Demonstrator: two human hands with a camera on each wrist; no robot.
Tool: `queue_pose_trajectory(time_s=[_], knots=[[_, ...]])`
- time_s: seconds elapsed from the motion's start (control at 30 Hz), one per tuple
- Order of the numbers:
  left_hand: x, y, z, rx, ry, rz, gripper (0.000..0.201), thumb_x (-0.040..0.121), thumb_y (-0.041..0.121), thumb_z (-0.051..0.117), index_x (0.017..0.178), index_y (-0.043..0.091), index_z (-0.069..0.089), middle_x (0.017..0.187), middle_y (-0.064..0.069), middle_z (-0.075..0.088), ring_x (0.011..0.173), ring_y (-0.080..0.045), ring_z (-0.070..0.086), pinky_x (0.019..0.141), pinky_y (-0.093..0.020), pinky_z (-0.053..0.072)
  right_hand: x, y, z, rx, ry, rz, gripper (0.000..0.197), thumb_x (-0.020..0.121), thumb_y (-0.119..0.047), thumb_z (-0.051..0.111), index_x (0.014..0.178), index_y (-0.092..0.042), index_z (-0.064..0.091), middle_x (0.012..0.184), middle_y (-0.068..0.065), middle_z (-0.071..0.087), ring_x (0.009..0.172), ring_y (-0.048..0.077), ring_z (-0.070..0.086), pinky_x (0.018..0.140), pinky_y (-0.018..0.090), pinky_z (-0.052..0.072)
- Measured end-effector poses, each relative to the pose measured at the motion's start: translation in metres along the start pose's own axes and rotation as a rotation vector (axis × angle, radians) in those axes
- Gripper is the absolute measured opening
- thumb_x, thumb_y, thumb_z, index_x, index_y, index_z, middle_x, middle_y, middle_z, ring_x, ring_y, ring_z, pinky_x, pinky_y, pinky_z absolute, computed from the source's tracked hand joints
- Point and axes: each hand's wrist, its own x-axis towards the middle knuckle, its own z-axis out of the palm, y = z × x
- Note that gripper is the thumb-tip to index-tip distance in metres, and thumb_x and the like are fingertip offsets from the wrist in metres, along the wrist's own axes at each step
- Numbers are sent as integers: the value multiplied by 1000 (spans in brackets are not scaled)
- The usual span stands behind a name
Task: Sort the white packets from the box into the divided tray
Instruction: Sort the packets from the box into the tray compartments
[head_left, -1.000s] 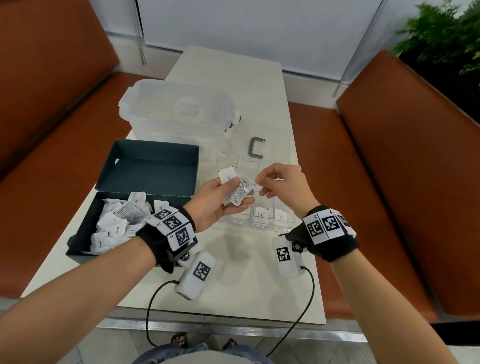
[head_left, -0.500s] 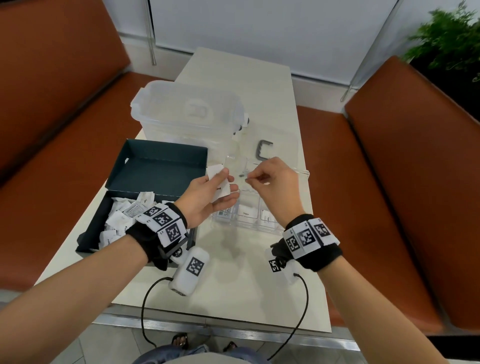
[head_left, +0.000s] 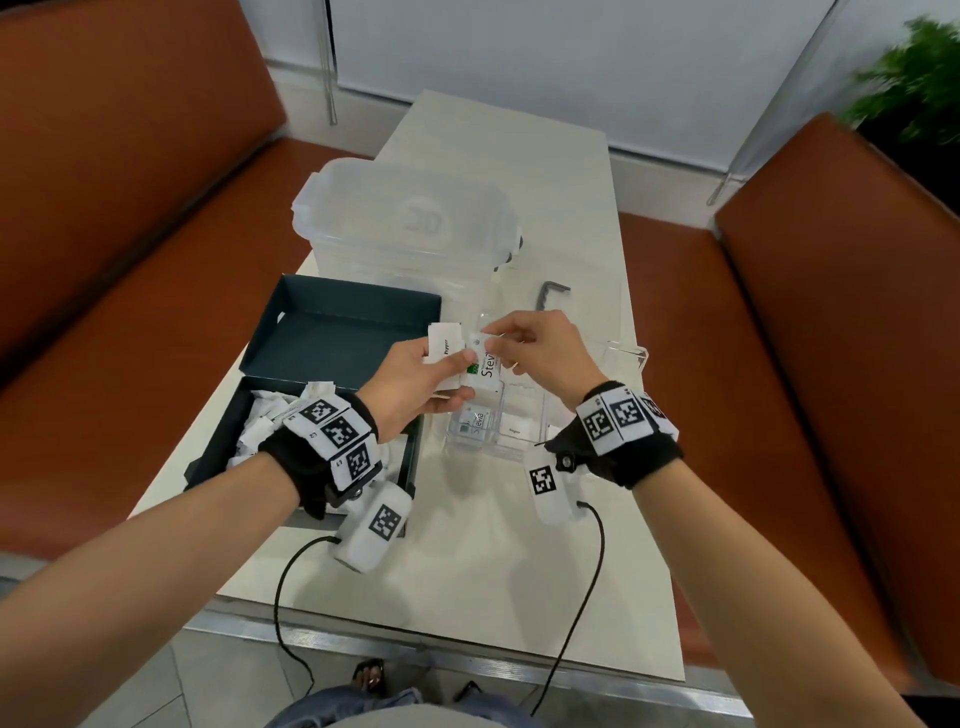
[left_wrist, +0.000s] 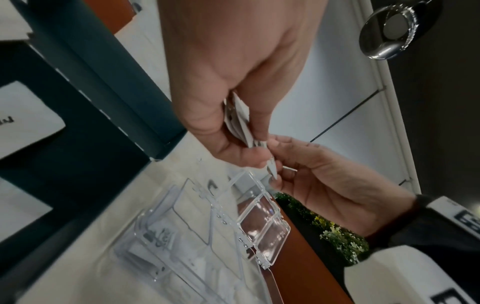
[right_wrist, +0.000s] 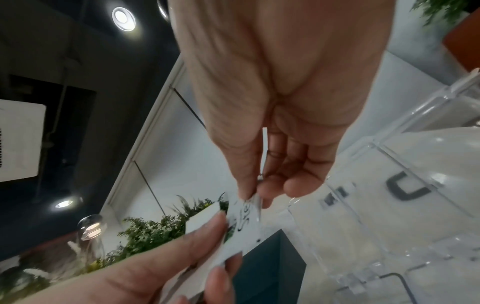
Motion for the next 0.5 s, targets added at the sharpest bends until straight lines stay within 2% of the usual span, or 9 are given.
queue_pose_trajectory(time_s=[0.07,0.17,0.23,0.3,0.33,0.43,0.5], knots=[[1,0,-8,-8,57,7,27,93,21,64,112,2,63,93,-11,67,67,-17,65,58,-22,55,9,8,4,45,52,75,13,88,-9,65,97,-4,72,66,1,66,53,4,59,59,20,54],[1,-1,-21,-17,95,11,26,94,20,63,112,1,61,88,-10,61,64,-15,62,59,-22,54,18,24,14,-119,39,166,14,89,-5,60,95,1,71,70,9,69,50,4,58,56,15,52],[-1,-3,-28,-34,111,8,22,93,20,64,108,3,63,86,-9,62,64,-15,62,58,-21,54,19,32,26,-280,-32,178,17,90,-5,56,95,1,71,85,17,72,63,13,64,63,16,51],[-1,-3,-32,-49,114,6,20,93,19,64,106,4,63,84,-8,62,65,-17,61,58,-21,54,19,37,38,-391,-88,190,18,90,-7,56,98,-2,72,97,17,70,86,24,66,73,21,48],[-1,-4,-33,-55,118,4,19,93,19,64,105,4,64,83,-7,62,66,-17,61,58,-22,54,18,39,43,-429,-110,194,18,90,-7,56,98,-5,72,100,16,69,92,26,65,75,23,47],[-1,-4,-35,-82,130,-10,18,93,19,65,103,5,64,82,-7,63,67,-17,61,58,-22,55,16,44,58,-575,-180,177,18,89,-10,54,99,-10,69,105,16,65,97,31,62,83,34,52],[-1,-3,-35,-103,128,-18,17,93,19,65,102,6,65,82,-6,63,67,-16,63,59,-22,55,15,46,63,-722,-219,146,19,90,-14,55,105,-13,67,108,14,64,100,33,61,86,36,51]])
